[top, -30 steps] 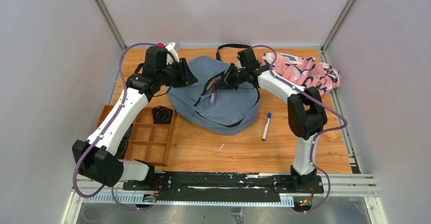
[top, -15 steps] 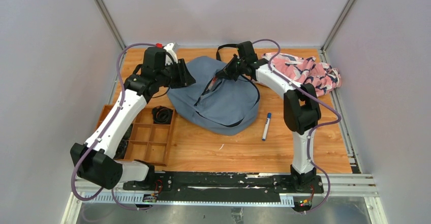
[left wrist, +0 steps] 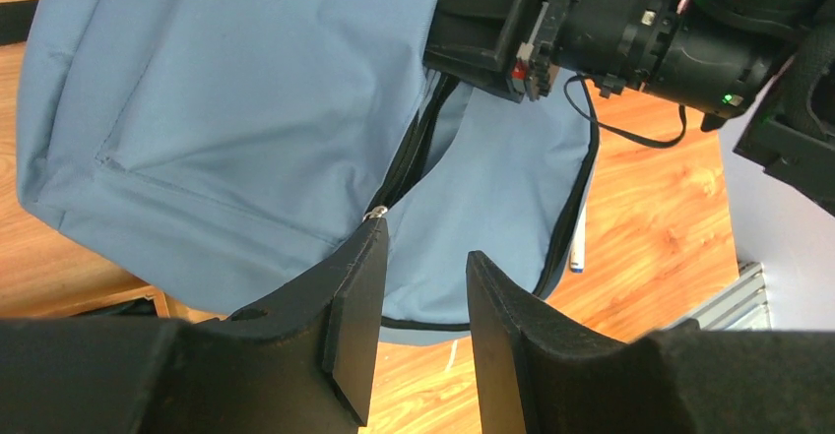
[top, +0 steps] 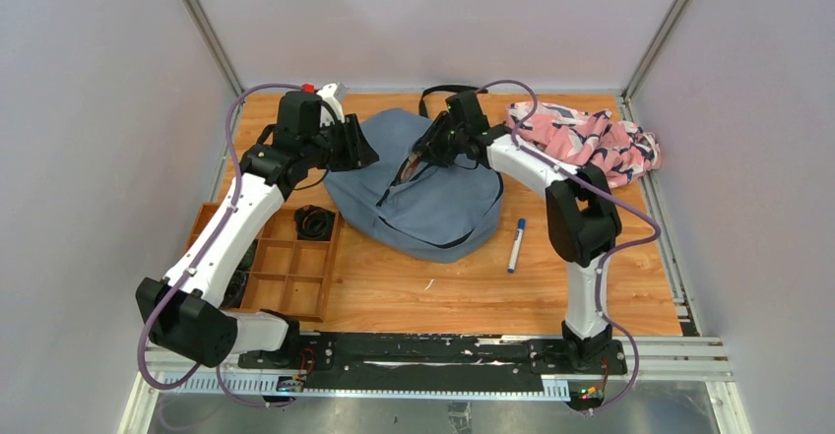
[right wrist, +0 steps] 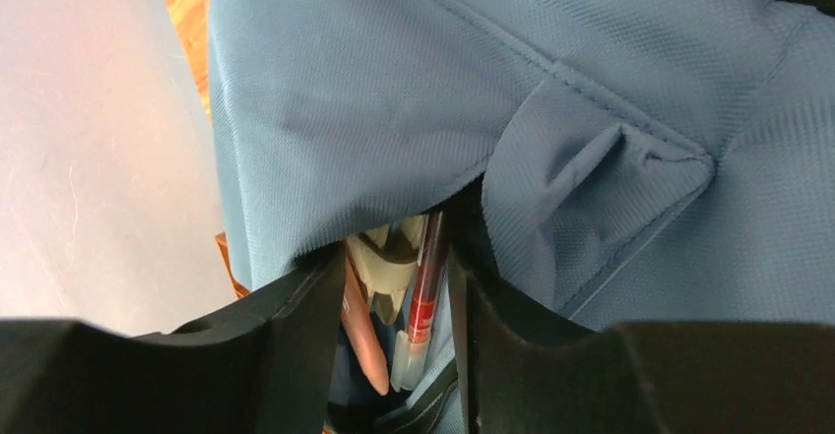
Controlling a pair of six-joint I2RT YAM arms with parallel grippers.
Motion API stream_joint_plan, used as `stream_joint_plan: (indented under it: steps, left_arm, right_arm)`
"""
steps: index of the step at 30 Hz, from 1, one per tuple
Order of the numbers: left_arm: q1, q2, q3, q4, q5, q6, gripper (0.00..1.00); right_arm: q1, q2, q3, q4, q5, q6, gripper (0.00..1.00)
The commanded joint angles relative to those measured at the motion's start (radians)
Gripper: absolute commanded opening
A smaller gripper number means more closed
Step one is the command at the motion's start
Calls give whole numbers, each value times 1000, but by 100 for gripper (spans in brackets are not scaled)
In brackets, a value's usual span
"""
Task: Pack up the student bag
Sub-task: Place the stationery in the student bag, then pick up the stationery from the center of the board.
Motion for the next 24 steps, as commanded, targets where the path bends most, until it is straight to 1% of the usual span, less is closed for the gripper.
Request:
stream_joint_plan:
  steps: [1, 2, 6, 9, 12, 15, 16, 20, 22, 24]
  left_arm:
    - [3, -26, 6, 4, 14, 5, 42]
    - [3, -24, 6, 5, 17, 5, 42]
    - [3, -15, 12, 8, 29, 7, 42]
    - [3, -11, 17, 10, 30, 12, 42]
    - [3, -5, 16, 16, 39, 17, 42]
    - [3, 8, 12, 24, 57, 20, 42]
    - [3, 15, 14, 26, 67, 22, 42]
    - [0, 41, 28, 27, 101, 38, 43]
    - [-5, 47, 33, 27, 96, 45, 43]
    - [-9, 50, 39, 27, 90, 48, 44]
  right_arm:
    - [17, -113, -67, 37, 22, -65, 52]
    - [15, -128, -64, 34, 7, -91, 55]
    - [10, -204, -27, -56, -24, -235, 55]
    - [1, -320, -52, -156, 18, -378, 55]
    - [-24, -469, -215, -223, 175, -476, 56]
    - [-86, -619, -426, -260, 339, -534, 59]
    - [-113, -657, -491, -284, 370, -546, 60]
    - [-246, -766, -684, -385, 373, -567, 60]
    - [-277, -797, -752, -389, 346, -590, 62]
    - [-291, -784, -784, -389, 293, -608, 62]
